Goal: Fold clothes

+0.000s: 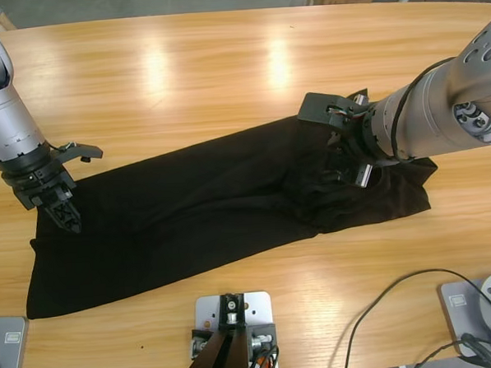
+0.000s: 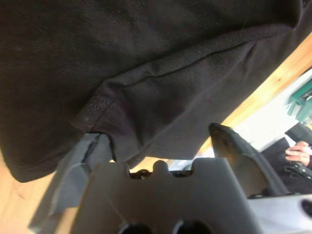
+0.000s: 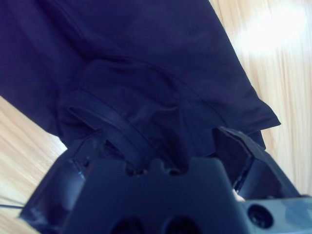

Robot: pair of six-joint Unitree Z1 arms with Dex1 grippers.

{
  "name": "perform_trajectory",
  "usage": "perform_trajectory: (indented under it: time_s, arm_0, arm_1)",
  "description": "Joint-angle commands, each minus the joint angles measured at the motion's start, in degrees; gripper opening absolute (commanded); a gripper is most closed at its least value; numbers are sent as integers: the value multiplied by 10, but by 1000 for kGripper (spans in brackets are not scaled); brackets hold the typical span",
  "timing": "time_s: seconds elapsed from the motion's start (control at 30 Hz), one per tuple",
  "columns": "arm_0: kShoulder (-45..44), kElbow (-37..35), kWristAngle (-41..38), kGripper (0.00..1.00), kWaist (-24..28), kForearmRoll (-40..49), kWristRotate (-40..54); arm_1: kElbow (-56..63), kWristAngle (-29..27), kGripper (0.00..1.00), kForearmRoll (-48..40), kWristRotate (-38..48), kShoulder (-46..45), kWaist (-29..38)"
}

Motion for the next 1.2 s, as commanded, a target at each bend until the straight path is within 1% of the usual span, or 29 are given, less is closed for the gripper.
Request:
perform_trajectory:
  time_s: [0.03,0.13,0.37,0.5,0.57,0.7,0.73,0.77,0.83,0.87,0.9,0.97,1.1,1.2]
  arm_0:
    - [3,2,-6,637,-29,63,-1]
    - [3,26,-3,651,-39,67,1]
    - [-10,35,-5,651,-41,68,1]
    - [-32,69,-9,651,-76,74,-2]
    - [-52,71,-28,649,-82,76,-1]
    - [-48,48,-80,653,-90,105,15]
    - [-57,43,-82,668,-86,102,14]
    - [-72,34,-80,674,-69,90,4]
    - [-96,30,-50,740,-39,52,-43]
    - [-100,29,-14,752,-26,29,-90]
    - [-97,25,7,752,-19,17,-121]
    - [-85,10,24,752,-2,9,-158]
    - [-61,-2,24,747,47,-2,-166]
    - [-38,-10,24,751,59,-8,-164]
  arm_1:
    - [27,5,876,-19,12,26,-6]
    - [33,6,876,-25,15,26,-6]
    - [38,8,876,-28,16,23,-6]
    - [50,10,876,-41,21,27,-6]
    - [54,12,876,-48,23,30,-6]
    - [58,14,876,-54,26,32,-6]
    - [60,14,875,-56,28,31,-6]
    - [62,14,872,-58,28,31,-6]
    - [63,13,872,-60,31,31,-6]
    - [63,13,872,-60,33,30,-6]
    - [63,13,869,-60,35,29,-6]
    - [65,13,867,-60,38,22,-6]
    - [73,13,867,-69,40,21,-6]
    - [73,14,867,-75,40,25,-6]
